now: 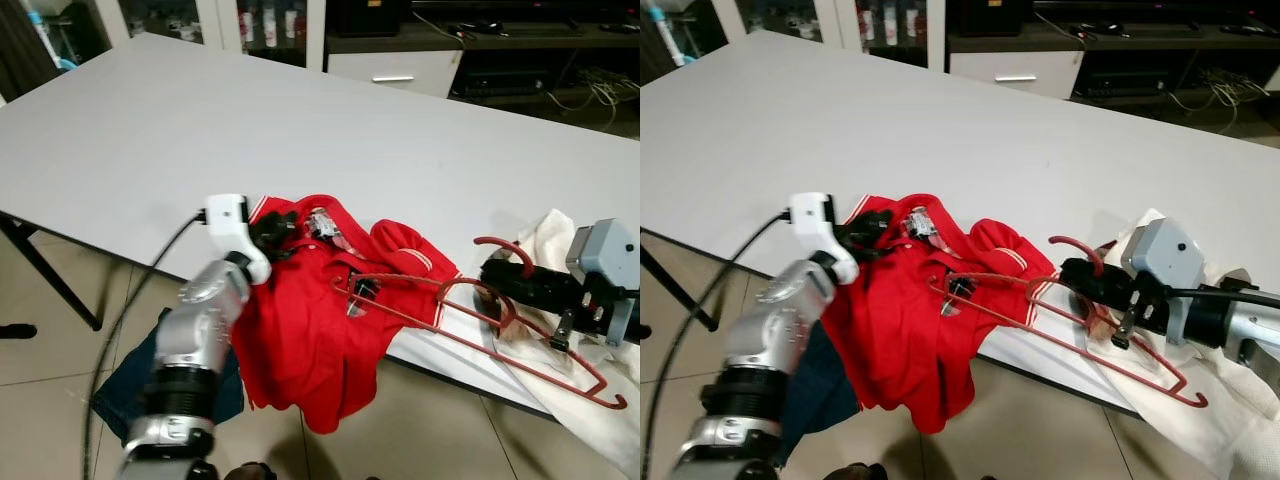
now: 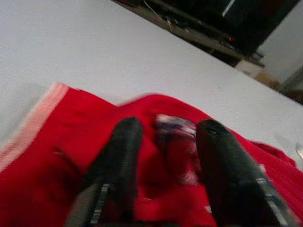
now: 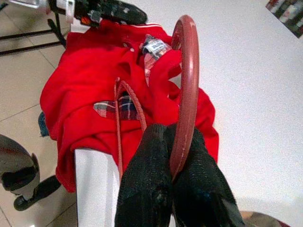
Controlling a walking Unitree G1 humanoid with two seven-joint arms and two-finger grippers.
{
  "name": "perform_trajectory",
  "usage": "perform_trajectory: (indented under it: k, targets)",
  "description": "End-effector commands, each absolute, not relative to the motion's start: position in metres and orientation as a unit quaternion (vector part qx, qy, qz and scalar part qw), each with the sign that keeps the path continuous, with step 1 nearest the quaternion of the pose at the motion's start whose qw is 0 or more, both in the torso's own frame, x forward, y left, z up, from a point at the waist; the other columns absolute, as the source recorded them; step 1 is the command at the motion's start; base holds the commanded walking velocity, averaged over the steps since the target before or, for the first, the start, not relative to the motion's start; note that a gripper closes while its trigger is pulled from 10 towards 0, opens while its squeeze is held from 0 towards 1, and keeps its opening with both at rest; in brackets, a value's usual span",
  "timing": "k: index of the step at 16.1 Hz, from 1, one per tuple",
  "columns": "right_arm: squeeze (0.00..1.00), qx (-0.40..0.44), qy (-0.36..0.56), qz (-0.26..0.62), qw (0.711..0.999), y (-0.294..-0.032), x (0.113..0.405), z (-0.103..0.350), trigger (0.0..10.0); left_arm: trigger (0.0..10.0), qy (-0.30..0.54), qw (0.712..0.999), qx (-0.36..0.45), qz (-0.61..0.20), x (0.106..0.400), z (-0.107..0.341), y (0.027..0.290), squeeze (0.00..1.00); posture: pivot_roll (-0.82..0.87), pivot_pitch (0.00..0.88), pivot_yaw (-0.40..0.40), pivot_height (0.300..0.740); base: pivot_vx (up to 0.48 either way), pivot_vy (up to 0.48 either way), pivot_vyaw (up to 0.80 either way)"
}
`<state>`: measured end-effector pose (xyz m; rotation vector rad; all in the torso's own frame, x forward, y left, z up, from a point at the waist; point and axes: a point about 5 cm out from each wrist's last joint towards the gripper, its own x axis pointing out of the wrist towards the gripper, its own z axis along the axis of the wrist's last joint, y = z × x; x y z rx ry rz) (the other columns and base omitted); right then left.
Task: Hang hanger
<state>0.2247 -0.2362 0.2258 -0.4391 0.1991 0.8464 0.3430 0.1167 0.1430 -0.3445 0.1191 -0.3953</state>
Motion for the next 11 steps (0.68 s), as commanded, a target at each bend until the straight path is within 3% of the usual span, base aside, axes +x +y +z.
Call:
perform_trajectory:
  k: [1,2,7,11]
  targets:
    - [0.0,-0.214,0.106,0.409,0.881,-0.237,0.226,0.223,10.0,10.0,0.075,0.965,-0.163,-0.19,0.339,0.138,0.108,1.0,0.03,0.103,-0.04,0.74,0.0,0.0,0.0]
    - [0.0,-0.215,0.106,0.41,0.88,-0.237,0.226,0.224,10.0,10.0,0.084,0.965,-0.165,-0.185,0.337,0.133,0.104,0.0,0.03,0.103,-0.043,0.74,0.0,0.0,0.0]
    - [0.0,-0.218,0.106,0.409,0.88,-0.238,0.226,0.226,10.0,10.0,0.097,0.976,-0.164,-0.107,0.342,0.124,0.113,0.0,0.01,0.099,-0.051,0.74,0.0,0.0,0.0]
    - [0.0,-0.216,0.107,0.406,0.882,-0.239,0.225,0.226,10.0,10.0,0.103,0.978,-0.139,-0.113,0.344,0.119,0.106,0.0,0.01,0.098,-0.051,0.74,0.0,0.0,0.0]
